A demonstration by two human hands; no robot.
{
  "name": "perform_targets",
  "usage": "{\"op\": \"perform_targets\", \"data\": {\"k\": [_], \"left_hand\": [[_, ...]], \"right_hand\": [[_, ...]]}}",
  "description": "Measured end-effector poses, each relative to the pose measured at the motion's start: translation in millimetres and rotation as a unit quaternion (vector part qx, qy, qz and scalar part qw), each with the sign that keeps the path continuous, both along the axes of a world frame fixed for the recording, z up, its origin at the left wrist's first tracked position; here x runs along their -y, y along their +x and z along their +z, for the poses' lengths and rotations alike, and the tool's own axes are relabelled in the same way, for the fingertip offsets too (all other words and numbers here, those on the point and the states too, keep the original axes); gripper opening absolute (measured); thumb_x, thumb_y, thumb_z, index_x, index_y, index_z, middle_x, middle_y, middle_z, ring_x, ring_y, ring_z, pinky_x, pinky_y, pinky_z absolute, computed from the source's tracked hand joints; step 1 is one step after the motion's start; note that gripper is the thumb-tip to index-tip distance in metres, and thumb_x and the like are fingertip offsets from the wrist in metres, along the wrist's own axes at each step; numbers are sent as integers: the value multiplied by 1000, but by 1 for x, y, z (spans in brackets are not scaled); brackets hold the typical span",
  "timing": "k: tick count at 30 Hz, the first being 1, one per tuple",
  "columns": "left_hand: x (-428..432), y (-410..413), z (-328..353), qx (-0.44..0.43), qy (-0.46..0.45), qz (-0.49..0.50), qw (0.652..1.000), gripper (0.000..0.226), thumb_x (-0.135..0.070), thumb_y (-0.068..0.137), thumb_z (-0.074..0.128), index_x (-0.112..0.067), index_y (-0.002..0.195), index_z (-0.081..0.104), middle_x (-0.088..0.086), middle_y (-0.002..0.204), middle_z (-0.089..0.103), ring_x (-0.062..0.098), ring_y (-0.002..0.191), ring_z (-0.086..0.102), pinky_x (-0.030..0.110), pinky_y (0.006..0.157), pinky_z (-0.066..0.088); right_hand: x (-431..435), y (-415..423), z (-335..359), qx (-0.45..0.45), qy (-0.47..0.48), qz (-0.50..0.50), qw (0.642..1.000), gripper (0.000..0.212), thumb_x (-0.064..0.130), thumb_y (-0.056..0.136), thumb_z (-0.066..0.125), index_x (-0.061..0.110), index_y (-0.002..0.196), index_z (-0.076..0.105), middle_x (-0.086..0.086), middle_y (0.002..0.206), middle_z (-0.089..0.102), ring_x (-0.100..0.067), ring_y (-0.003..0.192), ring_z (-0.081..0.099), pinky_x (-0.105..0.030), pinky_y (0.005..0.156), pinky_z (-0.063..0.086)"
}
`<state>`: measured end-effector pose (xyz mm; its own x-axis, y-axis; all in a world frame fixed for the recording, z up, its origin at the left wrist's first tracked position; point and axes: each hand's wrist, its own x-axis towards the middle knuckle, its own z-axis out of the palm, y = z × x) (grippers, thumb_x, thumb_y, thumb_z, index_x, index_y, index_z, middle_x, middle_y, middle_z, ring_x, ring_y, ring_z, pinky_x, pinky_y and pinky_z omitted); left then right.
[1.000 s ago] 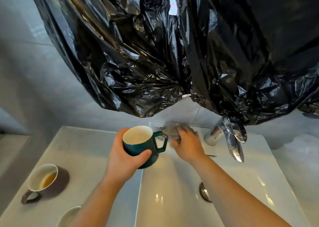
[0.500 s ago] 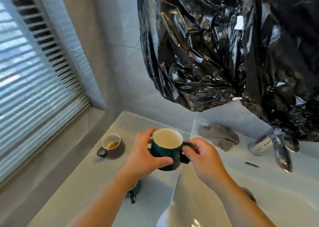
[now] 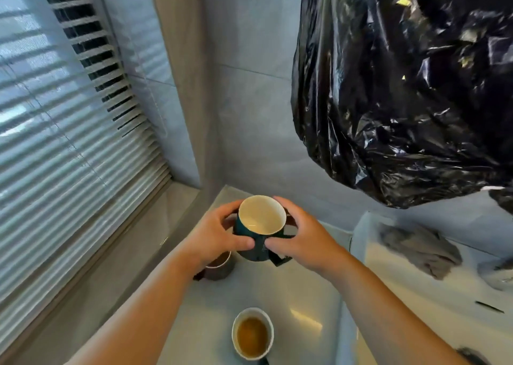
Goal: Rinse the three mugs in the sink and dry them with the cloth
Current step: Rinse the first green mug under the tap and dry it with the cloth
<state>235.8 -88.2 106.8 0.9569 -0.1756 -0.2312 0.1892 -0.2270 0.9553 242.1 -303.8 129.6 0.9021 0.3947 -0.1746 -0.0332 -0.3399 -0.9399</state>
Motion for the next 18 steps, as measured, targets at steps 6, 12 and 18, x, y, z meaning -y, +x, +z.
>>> {"op": "perform_targets", "data": {"k": [6,12,18], "left_hand": [[-25,44,-25,-37,-76,6,996,61,-12,74,87,-36,123,61,-13,118,73,7,115,66,25,94,56],[-44,53,-54,57,168,160,971,49,-39,88,75,-38,134,57,-22,118,66,4,107,65,19,85,53],[-94,62,-93,156,530,107,826,81,-51,89,68,-18,155,34,8,163,33,29,153,24,47,121,17]], "right_hand": [[-36,60,-18,1,-28,5,1000,66,32,60,81,71,102,48,40,101,57,18,97,56,-3,64,48],[-63,90,-65,27,-58,-85,994,69,39,54,81,53,114,49,26,107,57,-3,102,58,-21,77,55],[-88,105,-116,33,-82,-159,983,67,26,62,85,51,110,46,24,104,58,12,93,55,-1,55,43]]}}
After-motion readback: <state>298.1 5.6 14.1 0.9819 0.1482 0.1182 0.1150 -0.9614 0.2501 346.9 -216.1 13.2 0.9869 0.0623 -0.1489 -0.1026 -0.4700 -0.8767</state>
